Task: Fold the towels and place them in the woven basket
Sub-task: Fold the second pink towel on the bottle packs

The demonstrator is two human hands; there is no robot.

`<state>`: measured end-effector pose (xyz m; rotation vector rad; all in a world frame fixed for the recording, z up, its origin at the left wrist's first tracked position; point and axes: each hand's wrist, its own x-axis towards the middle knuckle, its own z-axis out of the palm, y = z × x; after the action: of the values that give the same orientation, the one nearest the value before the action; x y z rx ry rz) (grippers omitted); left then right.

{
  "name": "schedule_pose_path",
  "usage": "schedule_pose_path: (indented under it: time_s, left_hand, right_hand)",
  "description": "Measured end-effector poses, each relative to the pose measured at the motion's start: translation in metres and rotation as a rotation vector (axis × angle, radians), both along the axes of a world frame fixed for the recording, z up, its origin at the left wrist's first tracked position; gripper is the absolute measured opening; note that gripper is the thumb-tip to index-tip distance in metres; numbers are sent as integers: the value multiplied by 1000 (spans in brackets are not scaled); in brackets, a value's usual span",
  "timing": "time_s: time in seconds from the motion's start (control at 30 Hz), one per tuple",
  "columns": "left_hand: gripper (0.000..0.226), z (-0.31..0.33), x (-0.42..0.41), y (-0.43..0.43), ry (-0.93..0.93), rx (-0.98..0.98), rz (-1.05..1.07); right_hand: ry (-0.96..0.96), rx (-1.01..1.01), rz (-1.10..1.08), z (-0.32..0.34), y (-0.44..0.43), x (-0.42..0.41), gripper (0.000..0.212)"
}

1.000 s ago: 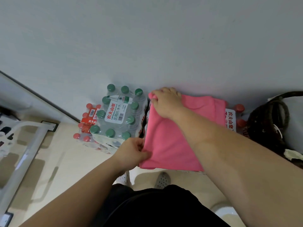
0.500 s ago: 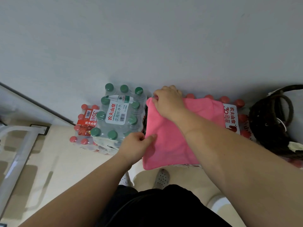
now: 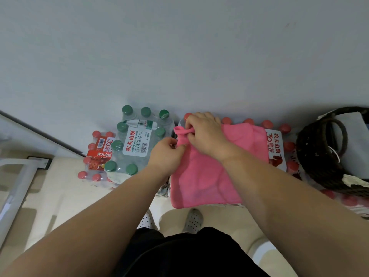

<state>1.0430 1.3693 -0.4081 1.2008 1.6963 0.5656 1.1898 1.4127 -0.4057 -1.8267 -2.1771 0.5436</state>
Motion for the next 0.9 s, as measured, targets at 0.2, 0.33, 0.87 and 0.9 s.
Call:
schedule_pose_path:
  time_s: [0.2, 0.33, 0.87, 0.9]
  left_hand:
    - [16, 2, 12, 18, -46, 77, 14]
    - [7, 6, 23, 19, -83, 124, -51]
    - [9, 3, 7, 7, -48, 21, 60]
    - [8, 3, 5, 4, -43, 19, 45]
  right_hand:
    - [156, 22, -85, 12, -8, 20, 26]
    - [182, -8, -67, 14, -7, 29, 16]
    - [72, 90, -239, 10, 26, 6, 17]
    - [33, 135, -205, 11, 22, 3, 19]
